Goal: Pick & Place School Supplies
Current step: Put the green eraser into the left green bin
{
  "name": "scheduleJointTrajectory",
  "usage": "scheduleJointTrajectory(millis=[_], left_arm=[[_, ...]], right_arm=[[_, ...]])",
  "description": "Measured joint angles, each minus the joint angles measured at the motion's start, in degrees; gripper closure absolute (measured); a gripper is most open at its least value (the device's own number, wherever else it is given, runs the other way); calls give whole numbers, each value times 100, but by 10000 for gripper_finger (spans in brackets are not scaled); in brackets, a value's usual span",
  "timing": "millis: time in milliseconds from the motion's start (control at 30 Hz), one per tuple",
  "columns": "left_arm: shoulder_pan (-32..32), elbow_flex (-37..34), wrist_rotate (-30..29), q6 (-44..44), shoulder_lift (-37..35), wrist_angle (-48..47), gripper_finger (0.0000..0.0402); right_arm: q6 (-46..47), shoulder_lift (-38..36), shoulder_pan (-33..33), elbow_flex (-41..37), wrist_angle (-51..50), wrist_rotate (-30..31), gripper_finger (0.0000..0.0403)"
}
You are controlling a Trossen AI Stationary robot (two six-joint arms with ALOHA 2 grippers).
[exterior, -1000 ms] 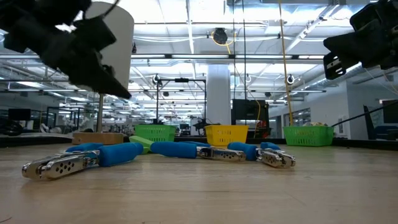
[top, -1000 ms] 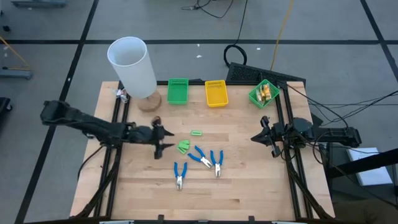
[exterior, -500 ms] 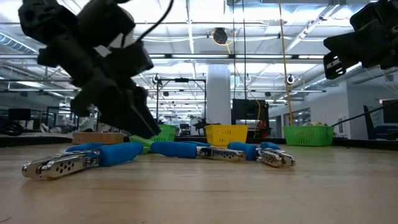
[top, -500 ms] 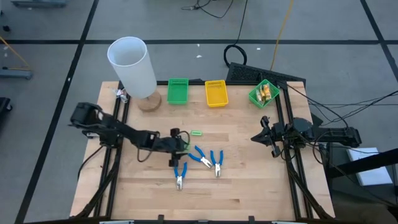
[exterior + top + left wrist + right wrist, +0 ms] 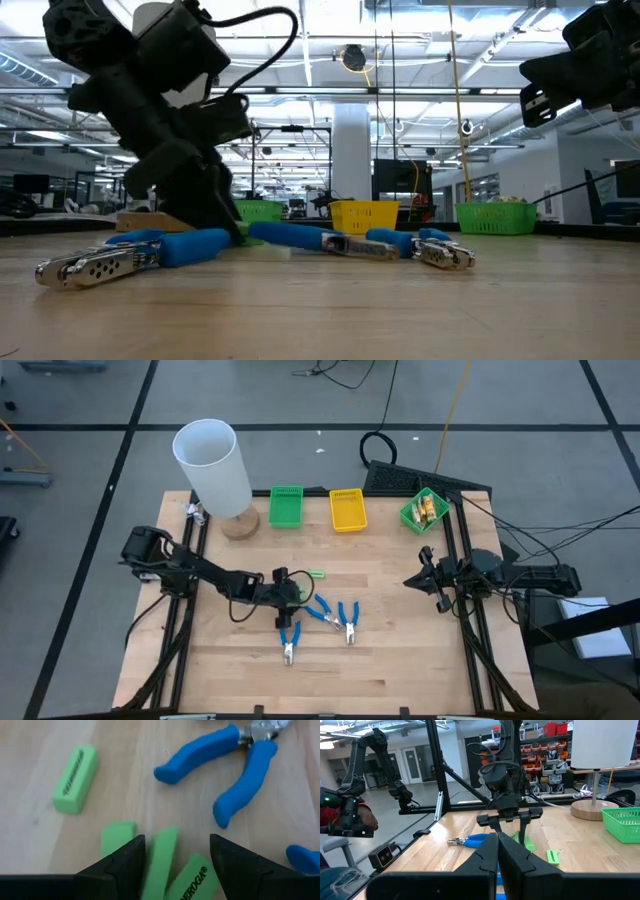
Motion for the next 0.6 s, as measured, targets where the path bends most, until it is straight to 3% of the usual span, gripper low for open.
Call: scheduleJointTrajectory(millis=[233, 600], left_arm=[[4, -11, -6, -274, -427, -1047, 174], [48, -28, -207, -203, -725, -1114, 174]], right_arm=[[0, 7, 0, 0, 63, -2, 399], [-2, 33, 2, 0, 247, -17, 399]])
